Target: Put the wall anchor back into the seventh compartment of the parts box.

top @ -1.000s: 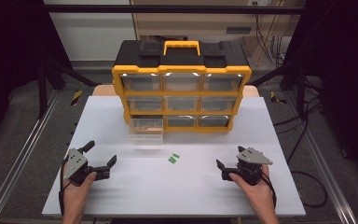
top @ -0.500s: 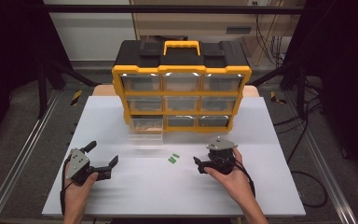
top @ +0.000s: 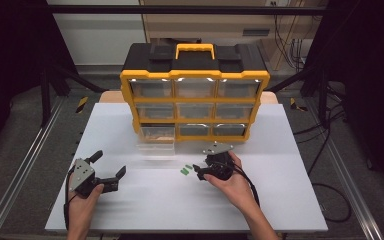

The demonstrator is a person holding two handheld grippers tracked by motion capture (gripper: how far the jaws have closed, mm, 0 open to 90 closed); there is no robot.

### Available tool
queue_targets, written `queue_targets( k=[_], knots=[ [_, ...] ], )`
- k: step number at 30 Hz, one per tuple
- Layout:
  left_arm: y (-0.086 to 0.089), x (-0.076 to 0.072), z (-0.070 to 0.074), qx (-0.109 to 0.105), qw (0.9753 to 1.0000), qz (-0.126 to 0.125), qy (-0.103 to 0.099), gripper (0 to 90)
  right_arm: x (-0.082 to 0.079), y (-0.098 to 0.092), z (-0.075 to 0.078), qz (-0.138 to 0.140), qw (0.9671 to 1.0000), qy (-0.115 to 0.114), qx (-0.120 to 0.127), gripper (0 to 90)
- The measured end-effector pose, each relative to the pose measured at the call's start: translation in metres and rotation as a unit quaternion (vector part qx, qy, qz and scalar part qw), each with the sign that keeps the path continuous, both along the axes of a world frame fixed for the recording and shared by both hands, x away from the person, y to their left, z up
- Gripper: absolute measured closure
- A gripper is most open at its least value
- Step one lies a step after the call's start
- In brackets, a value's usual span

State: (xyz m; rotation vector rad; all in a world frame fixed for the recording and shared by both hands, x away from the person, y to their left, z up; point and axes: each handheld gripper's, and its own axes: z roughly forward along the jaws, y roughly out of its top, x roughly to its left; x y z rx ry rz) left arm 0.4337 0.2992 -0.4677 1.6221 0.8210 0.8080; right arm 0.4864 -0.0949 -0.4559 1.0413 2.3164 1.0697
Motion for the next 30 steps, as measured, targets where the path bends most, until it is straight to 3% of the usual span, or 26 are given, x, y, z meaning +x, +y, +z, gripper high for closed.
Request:
queue_targets(
  k=[15, 30],
  knots=[
    [0.002, 0.0, 0.0, -0.002, 1.0, 0.002, 0.0, 0.8, 0.011, 0.026, -0.016, 0.028, 0.9989, 0.037, 0.012, 62.6],
    [0.003, 0.001, 0.001, -0.004, 1.0, 0.003, 0.001, 0.9, 0.015, 0.037, -0.024, 0.036, 0.9981, 0.051, 0.0, 77.6]
  ],
)
